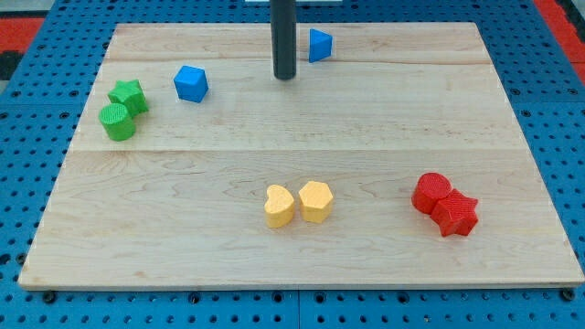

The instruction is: Push the blue cube to bottom center

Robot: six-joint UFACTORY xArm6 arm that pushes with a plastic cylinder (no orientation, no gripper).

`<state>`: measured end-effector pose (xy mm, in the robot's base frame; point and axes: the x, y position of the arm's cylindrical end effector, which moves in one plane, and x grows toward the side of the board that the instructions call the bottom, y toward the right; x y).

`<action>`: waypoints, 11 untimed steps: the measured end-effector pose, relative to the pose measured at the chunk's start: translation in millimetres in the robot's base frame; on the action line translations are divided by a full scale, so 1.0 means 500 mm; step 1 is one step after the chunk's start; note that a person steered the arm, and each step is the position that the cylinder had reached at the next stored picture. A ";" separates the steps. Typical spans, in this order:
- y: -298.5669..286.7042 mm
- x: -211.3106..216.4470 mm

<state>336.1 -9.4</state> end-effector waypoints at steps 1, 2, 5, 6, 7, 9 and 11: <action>-0.019 0.062; -0.085 0.062; -0.221 0.005; -0.221 -0.046; -0.222 0.027; -0.340 -0.050; -0.230 -0.120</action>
